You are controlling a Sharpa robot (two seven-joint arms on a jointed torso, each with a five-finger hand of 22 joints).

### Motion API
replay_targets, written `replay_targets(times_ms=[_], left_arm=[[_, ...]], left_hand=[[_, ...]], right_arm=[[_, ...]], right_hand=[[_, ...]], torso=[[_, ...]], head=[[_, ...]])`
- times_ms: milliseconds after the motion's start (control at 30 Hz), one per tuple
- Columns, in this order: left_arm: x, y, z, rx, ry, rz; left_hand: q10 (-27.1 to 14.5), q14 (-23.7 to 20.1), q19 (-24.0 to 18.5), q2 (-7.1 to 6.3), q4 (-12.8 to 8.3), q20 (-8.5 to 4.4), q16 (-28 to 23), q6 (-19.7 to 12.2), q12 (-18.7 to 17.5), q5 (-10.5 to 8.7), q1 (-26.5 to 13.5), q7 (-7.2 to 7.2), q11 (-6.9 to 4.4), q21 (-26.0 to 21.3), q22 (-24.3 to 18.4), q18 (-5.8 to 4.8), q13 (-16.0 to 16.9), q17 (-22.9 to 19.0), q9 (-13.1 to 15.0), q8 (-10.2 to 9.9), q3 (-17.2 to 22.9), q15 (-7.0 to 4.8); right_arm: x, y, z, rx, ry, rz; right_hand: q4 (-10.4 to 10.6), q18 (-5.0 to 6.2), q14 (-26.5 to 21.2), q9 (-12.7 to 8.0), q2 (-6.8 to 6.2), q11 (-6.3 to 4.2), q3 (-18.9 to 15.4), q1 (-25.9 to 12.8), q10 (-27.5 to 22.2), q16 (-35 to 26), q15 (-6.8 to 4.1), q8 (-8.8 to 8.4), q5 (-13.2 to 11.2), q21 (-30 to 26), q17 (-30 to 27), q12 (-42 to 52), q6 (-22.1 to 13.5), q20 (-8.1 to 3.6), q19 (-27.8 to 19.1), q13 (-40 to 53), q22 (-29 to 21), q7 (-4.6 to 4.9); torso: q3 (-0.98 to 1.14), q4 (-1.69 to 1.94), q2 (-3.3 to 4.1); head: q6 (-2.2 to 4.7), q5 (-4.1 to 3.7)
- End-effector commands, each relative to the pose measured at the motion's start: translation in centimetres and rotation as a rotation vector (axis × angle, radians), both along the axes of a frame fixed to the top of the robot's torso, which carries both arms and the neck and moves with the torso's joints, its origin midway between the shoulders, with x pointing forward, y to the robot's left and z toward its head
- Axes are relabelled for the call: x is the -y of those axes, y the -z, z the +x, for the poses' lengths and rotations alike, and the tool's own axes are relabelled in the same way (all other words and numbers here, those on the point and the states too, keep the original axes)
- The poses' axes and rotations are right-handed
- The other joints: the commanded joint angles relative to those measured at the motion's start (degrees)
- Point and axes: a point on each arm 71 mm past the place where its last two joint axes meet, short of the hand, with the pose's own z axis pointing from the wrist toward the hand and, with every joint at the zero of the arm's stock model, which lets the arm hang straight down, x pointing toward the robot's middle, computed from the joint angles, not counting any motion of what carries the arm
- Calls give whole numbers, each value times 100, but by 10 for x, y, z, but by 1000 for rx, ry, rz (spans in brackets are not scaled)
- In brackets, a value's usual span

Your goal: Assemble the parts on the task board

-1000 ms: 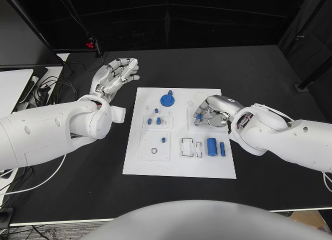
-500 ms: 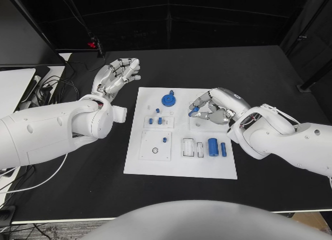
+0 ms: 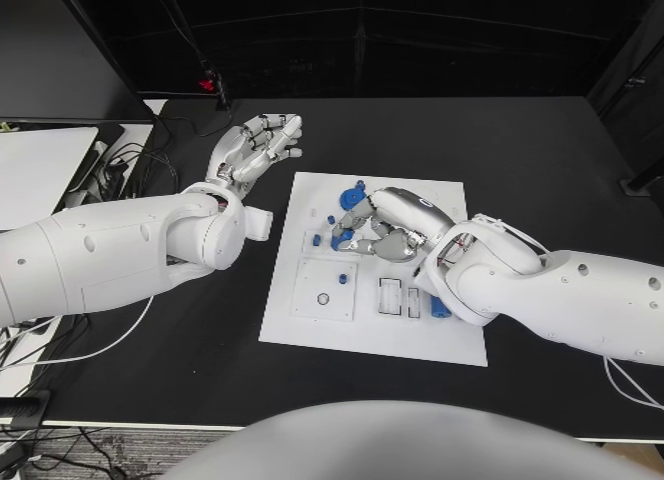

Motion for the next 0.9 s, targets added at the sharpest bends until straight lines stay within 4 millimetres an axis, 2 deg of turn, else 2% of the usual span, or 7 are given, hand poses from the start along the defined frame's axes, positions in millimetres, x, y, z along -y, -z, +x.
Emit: replay_targets(times_ms=[33,200,333,433,633,733,900], left_arm=[[2,-12,-3,162,16,-45],[1,-12,-3,163,14,-43],[1,-12,-2,163,15,-44],[2,-12,-2,163,15,-44],[3,-12,-2,163,16,-44],[3,-12,-2,163,18,-45],[3,-12,-2,163,17,-45]], left_hand=[[-43,-41,1,63,5,18,39,-28,31,21,-1,832,-9,-28,-5,-7,-5,-5,-5,35,24,3],[-43,-41,1,63,5,18,39,-28,31,21,-1,832,-9,-28,-5,-7,-5,-5,-5,35,24,3],[-43,-41,1,63,5,18,39,-28,31,21,-1,832,-9,-28,-5,-7,-5,-5,-5,35,24,3],[-43,-41,1,63,5,18,39,-28,31,21,-1,832,-9,-28,-5,-7,-5,-5,-5,35,24,3],[-47,-45,-8,69,6,18,49,-31,41,32,2,832,-8,-29,-18,-7,-9,-14,-9,41,21,4],[-47,-45,-8,69,6,18,49,-31,41,32,2,832,-8,-29,-18,-7,-9,-14,-9,41,21,4],[-50,-46,-9,73,6,18,53,-33,45,36,3,832,-8,-29,-19,-8,-11,-18,-10,44,20,4]], right_arm=[[-15,8,-4,-32,-106,-88],[-29,16,-5,-47,-150,-152],[-37,23,-9,-33,-186,-205],[-41,28,-13,-24,-209,-234],[-46,34,-17,-5,-231,-279],[-48,35,-18,6,-236,-295],[-50,38,-19,6,-245,-321]], right_hand=[[-9,-34,410,6,9,14,27,66,27,34,-40,24,30,13,467,-26,25,-37,86,5,1049,4],[-2,-30,408,-1,41,20,53,87,27,32,-36,9,33,-3,460,-49,20,-36,78,4,1043,11],[-3,-30,408,-2,42,20,56,92,27,34,-36,7,34,-4,463,-53,20,-36,77,4,1043,11],[-11,-30,409,-5,58,21,76,116,28,36,-34,1,39,-5,467,-65,22,-34,76,4,1043,13],[-21,-31,408,-8,60,23,91,138,27,37,-32,-5,44,-2,465,-77,23,-33,78,4,1046,16],[-25,-32,411,-12,57,28,97,147,20,44,-29,-14,44,3,480,-87,15,-31,80,3,1048,23],[-23,-31,409,-16,50,34,98,147,12,41,-25,-24,41,-2,471,-95,4,-29,78,3,1046,31]], torso=[[-1,7,-3],[-6,-15,-1],[-8,-9,-6],[-8,-14,-8],[-3,-11,-5],[-1,-7,-1],[-4,-21,-10]], head=[[0,97],[0,232],[0,269],[0,363],[0,396],[0,441],[0,464]])
